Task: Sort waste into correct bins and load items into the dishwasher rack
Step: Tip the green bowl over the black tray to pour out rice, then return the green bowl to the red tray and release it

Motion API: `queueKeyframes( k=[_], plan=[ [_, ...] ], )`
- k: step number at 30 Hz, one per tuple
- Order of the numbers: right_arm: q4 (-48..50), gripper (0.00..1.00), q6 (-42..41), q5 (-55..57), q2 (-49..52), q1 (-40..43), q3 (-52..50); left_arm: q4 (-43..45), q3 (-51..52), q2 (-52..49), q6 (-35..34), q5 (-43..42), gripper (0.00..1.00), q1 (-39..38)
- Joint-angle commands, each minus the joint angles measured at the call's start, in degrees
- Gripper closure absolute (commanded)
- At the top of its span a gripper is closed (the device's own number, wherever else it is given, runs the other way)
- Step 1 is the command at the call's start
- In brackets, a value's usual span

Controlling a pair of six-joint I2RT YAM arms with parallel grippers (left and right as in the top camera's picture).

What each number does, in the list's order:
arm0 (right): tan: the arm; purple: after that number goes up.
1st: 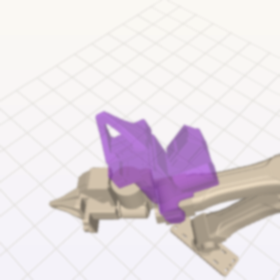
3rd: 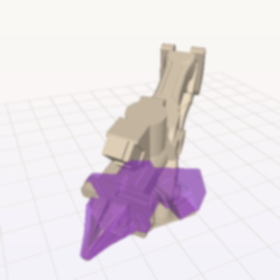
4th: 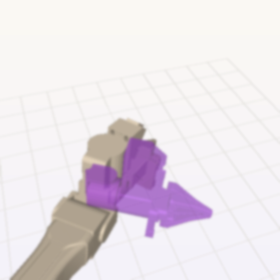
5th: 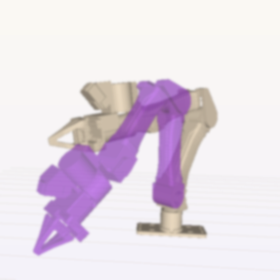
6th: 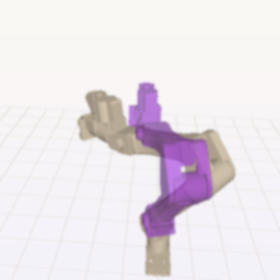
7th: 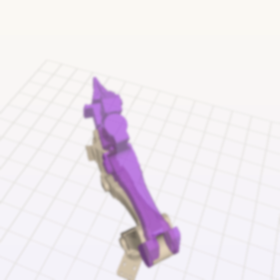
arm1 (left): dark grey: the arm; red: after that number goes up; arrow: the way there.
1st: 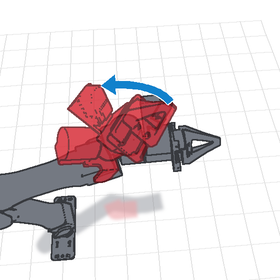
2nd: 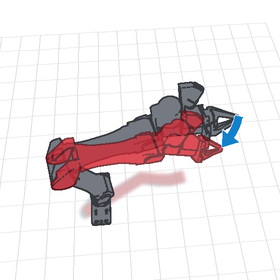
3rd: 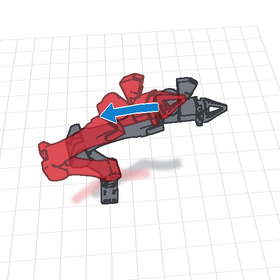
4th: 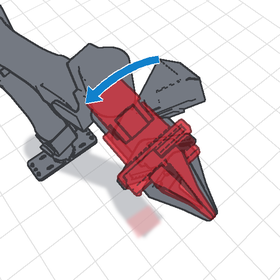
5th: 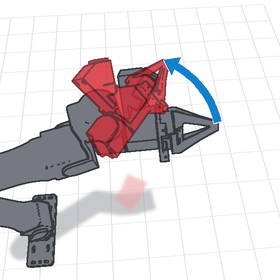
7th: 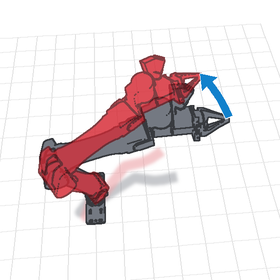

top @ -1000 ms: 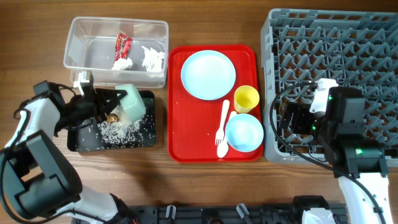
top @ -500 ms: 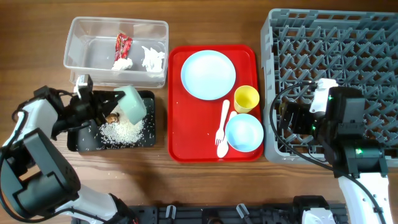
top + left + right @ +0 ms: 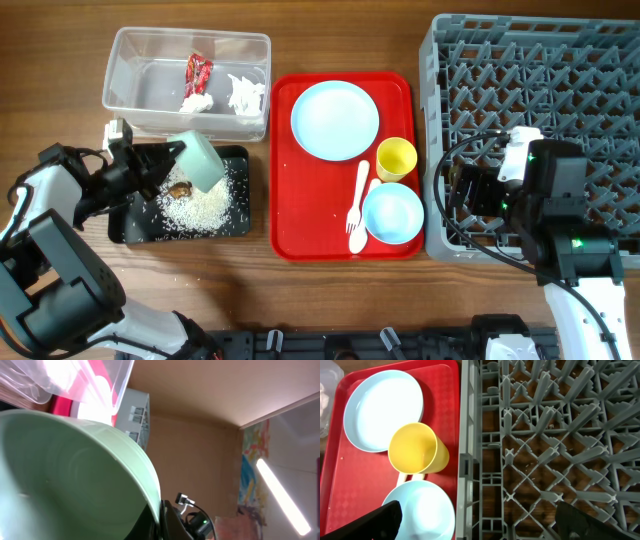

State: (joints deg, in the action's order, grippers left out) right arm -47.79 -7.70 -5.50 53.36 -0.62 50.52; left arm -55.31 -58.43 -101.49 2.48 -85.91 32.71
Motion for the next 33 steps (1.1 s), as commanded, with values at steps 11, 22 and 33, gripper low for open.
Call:
queueKeyframes(
  k=[11,22,33],
  plan=[
    [-0.1,0.00,0.0,0.5,0.1,-0.2,1.4,-0.9,-0.8,4.9,1.2,0.0,0.96,-4.7],
    [0.0,0.00,0.0,0.5,0.1,-0.2,1.4,7.1,-6.6,10.5,1.0,28.2,0.96,-31.1],
    [-0.1,0.00,0.0,0.5,0.1,-0.2,1.4,18.7,-6.6,9.3,-10.1,70.7,0.96,-60.4]
  ],
)
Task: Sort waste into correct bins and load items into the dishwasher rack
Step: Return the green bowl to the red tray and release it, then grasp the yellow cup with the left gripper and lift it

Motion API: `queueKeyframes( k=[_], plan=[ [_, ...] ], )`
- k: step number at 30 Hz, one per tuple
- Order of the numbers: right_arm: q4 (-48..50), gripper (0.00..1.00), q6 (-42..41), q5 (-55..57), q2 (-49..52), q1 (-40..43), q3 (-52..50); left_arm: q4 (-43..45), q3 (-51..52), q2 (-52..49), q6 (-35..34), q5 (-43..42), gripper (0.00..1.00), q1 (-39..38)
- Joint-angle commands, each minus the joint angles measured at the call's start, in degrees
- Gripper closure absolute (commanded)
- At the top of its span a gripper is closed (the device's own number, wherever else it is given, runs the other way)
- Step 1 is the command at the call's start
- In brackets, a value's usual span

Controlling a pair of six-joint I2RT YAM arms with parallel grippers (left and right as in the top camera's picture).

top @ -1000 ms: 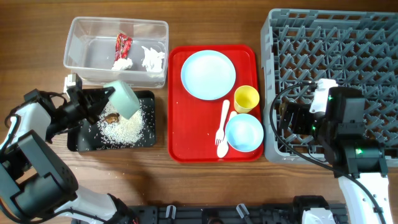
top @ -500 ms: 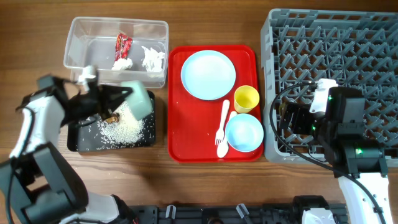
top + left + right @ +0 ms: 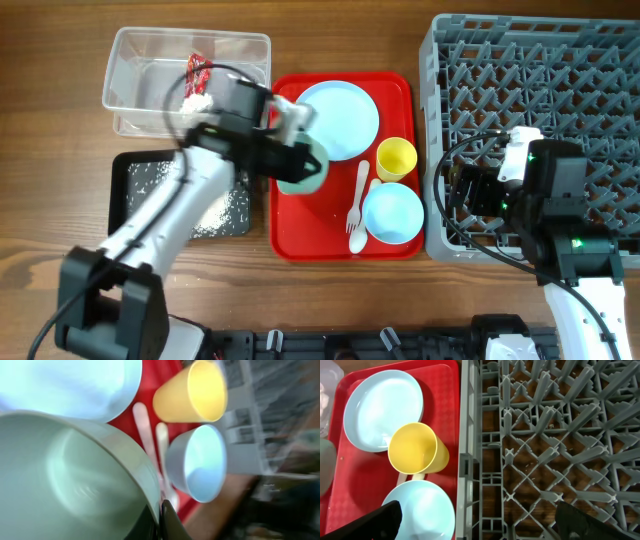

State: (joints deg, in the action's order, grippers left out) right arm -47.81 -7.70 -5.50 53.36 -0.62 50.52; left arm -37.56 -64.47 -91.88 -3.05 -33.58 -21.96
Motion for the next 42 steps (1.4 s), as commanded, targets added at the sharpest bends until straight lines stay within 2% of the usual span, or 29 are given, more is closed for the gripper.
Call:
queueKeyframes(
  k=[1,4,8,14,16,17,19,23,29,34,37,42],
  plan=[
    [0.0,0.00,0.0,0.5,0.1,-0.2,1.4,1.0,-0.6,-0.5,-5.7,21.9,0.96,-7.5],
    [0.0,0.00,0.0,0.5,0.1,-0.2,1.4,1.1,-0.6,-1.8,-9.2,27.8,0.96,-11.7],
    [0.0,0.00,0.0,0.5,0.1,-0.2,1.4,1.4,-0.6,-5.6,-9.9,28.3,0.96,-14.8],
    [-0.1,0.00,0.0,0.5,0.1,-0.2,1.4,2.3,-0.6,-7.9,-9.9,28.3,0.95,-15.1],
    [-0.1,0.00,0.0,0.5,0.1,-0.2,1.4,2.3,-0.6,-7.8,-9.8,28.3,0.64,-15.1],
    [-0.1,0.00,0.0,0.5,0.1,-0.2,1.4,2.3,-0.6,-7.7,-9.8,28.3,0.55,-15.0],
    [-0.1,0.00,0.0,0.5,0.1,-0.2,1.4,2.2,-0.7,-7.3,-9.8,28.3,0.45,-14.7],
    [-0.2,0.00,0.0,0.5,0.1,-0.2,1.4,2.0,-1.5,-4.3,-9.9,28.3,0.34,-13.4],
    [-0.2,0.00,0.0,0.5,0.1,-0.2,1.4,3.3,-3.3,1.7,-9.9,28.3,0.27,-12.2],
    [-0.2,0.00,0.0,0.5,0.1,-0.2,1.4,12.2,-3.3,3.7,-10.1,25.2,0.23,-12.3],
    [-0.5,0.00,0.0,0.5,0.1,-0.2,1.4,17.3,-3.3,2.7,-13.6,23.8,0.20,-12.3],
    [-1.3,0.00,0.0,0.5,0.1,-0.2,1.4,22.6,-3.3,-1.1,-15.9,19.8,0.26,-12.6]
  ],
)
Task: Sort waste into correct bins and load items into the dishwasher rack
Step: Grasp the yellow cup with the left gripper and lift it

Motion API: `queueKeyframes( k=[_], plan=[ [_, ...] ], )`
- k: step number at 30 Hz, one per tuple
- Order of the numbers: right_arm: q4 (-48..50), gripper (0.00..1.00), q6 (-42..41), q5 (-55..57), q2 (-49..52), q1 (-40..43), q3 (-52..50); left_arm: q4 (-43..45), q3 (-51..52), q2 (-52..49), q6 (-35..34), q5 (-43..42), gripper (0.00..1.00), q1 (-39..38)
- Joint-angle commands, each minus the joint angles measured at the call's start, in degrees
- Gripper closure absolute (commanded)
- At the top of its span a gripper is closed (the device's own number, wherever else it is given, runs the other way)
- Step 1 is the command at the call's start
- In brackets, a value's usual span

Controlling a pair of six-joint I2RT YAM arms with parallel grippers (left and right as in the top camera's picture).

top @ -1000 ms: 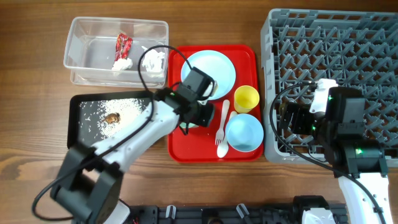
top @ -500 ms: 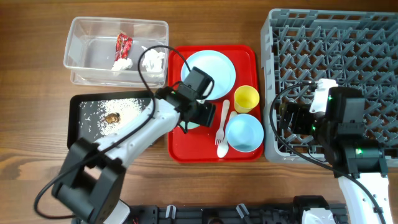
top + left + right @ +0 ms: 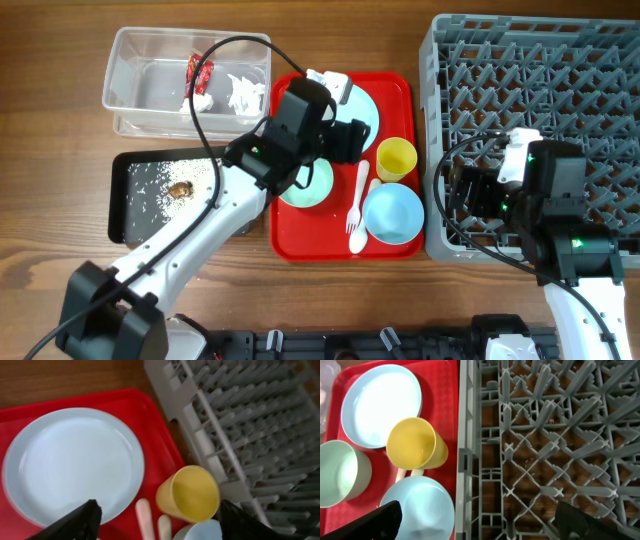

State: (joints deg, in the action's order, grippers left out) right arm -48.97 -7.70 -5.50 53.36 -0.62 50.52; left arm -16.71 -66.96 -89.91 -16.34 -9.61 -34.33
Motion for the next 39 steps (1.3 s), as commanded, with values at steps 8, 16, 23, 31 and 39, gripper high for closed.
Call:
queueKeyframes(
  k=[8,16,23,31,39],
  plan=[
    [-0.1,0.00,0.0,0.5,0.1,-0.2,1.4,5.4,-0.8,-10.9,-2.6,-4.3,0.31,-3.5],
    [-0.2,0.00,0.0,0.5,0.1,-0.2,1.4,7.1,-0.8,-16.5,-2.6,-4.3,0.56,-4.6],
    [-0.1,0.00,0.0,0.5,0.1,-0.2,1.4,6.4,-0.8,-18.8,-2.6,-4.3,0.81,-4.6],
    [-0.1,0.00,0.0,0.5,0.1,-0.2,1.4,5.6,-0.8,-18.7,-4.2,-4.3,0.96,-3.3],
    [3.6,0.00,-0.3,2.5,0.3,-0.2,1.4,6.1,-0.8,-12.1,-10.8,-13.0,0.96,3.9]
  ],
)
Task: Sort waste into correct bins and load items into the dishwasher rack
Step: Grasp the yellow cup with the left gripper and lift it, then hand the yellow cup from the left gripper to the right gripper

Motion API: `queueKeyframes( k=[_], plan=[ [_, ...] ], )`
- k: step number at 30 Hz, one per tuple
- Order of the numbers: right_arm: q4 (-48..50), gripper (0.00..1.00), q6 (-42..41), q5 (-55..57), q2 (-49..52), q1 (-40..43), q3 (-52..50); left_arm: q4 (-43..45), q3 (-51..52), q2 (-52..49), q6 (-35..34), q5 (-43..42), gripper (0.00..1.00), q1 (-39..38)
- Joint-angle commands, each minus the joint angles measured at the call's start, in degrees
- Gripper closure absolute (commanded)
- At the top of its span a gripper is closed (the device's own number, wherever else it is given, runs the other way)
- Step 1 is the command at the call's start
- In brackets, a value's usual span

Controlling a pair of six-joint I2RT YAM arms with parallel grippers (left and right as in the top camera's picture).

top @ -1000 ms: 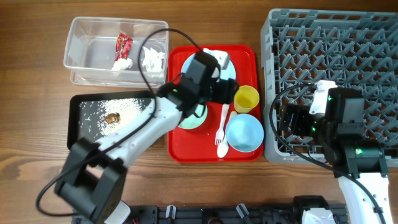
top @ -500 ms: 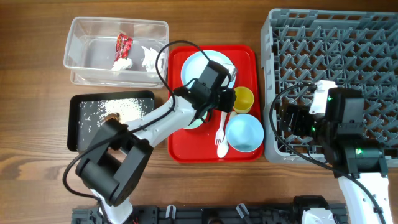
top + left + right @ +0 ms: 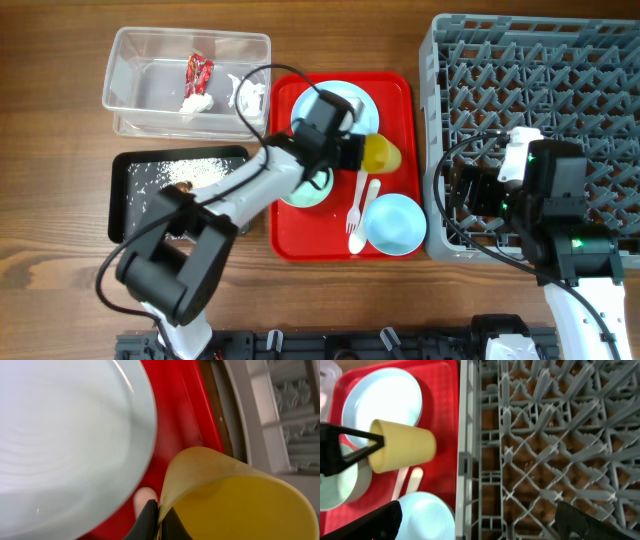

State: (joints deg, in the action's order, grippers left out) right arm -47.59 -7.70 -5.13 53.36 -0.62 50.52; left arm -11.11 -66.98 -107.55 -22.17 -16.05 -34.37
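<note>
My left gripper (image 3: 358,152) is shut on the rim of the yellow cup (image 3: 383,152), which lies tipped on its side over the red tray (image 3: 300,238). The left wrist view shows the fingertips (image 3: 159,510) pinching the cup's wall (image 3: 240,505) beside the blue plate (image 3: 65,435). On the tray also stand a green bowl (image 3: 305,186), a blue bowl (image 3: 392,222) and a white fork and spoon (image 3: 356,215). My right gripper (image 3: 475,527) hangs open over the left edge of the grey dishwasher rack (image 3: 545,435), holding nothing.
A clear bin (image 3: 140,85) with wrappers and tissue sits at the back left. In front of it lies a black tray (image 3: 140,205) strewn with rice. The rack (image 3: 540,90) fills the right side of the table.
My left gripper was open above the plate and the upright yellow cup. Now it is shut on the cup's rim, and the cup is tipped sideways. The right arm has not moved.
My left gripper held the green bowl tilted over the black tray with rice. Then it held the bowl over the red tray. Then the bowl stood on the tray and the gripper was open near the plate. Now it grips the yellow cup.
</note>
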Motion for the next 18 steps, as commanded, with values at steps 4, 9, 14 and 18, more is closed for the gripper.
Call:
queueKeyframes(
  k=[4,9,14,18],
  plan=[
    [6.0,0.00,-1.1,-1.7,2.1,-0.1,1.4,3.2,-0.8,7.8,-12.5,-21.0,0.96,9.9],
    [7.9,0.00,10.4,-26.7,7.1,-0.1,1.4,6.6,-0.7,7.3,-19.1,-43.3,0.96,16.2],
    [9.4,0.00,21.6,-50.1,13.6,-0.1,1.4,6.6,-0.7,7.3,-20.8,-56.2,0.96,17.7],
    [13.6,0.00,22.7,-58.5,17.9,-0.1,1.4,6.6,-0.7,7.3,-20.8,-59.0,0.96,16.7]
  ],
)
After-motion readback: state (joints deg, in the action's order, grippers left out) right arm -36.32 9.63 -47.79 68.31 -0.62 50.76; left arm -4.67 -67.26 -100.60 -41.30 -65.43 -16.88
